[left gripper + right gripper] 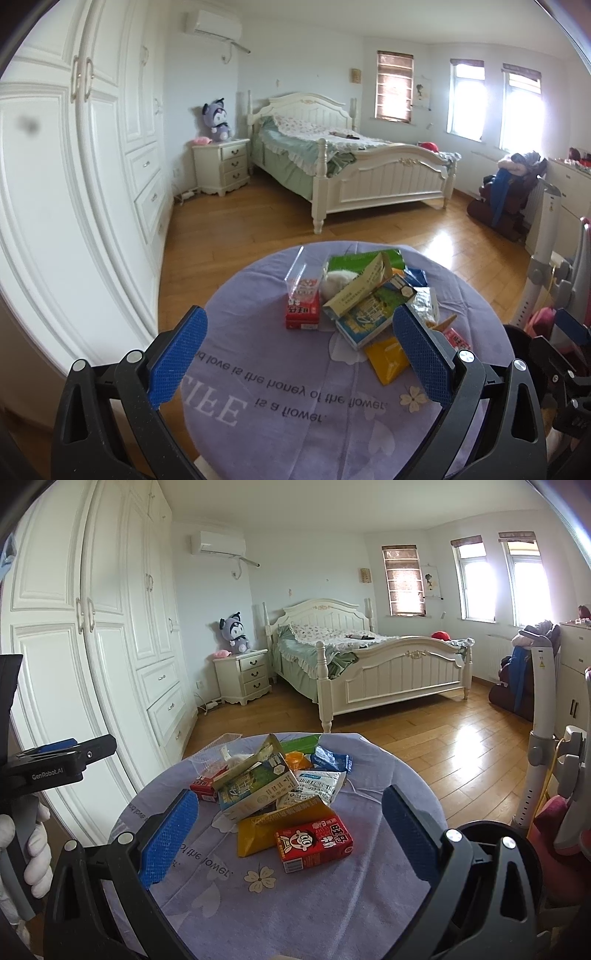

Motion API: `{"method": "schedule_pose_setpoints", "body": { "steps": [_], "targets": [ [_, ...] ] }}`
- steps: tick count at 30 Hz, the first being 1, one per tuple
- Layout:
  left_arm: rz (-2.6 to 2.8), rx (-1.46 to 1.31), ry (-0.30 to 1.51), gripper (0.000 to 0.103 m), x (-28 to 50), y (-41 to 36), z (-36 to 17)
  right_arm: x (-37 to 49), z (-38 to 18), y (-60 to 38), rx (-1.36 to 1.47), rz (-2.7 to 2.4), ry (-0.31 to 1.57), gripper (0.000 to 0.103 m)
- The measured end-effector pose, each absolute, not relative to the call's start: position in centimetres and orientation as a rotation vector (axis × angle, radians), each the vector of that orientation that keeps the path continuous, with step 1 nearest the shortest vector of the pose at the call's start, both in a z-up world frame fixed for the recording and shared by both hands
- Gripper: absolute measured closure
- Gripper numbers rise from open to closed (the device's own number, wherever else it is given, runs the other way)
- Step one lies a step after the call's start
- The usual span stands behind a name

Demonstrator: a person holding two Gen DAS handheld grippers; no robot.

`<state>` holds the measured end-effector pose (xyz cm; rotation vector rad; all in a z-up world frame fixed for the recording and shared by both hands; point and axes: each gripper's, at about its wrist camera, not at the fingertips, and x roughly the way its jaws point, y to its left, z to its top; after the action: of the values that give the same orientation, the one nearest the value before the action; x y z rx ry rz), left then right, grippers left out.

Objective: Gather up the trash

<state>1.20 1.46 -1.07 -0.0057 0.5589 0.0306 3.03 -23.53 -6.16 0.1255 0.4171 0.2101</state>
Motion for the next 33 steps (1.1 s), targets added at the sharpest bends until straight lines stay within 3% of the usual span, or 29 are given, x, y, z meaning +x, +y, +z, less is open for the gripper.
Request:
{"method": "schedule_pose_setpoints", "body": {
  "steps": [33],
  "targets": [
    [0.037,-0.004,0.6,0.004,3.7,1.6,-3.2,4.5,-7.2,-24.2,0.124,0.23,0.411,0.005]
  ]
}}
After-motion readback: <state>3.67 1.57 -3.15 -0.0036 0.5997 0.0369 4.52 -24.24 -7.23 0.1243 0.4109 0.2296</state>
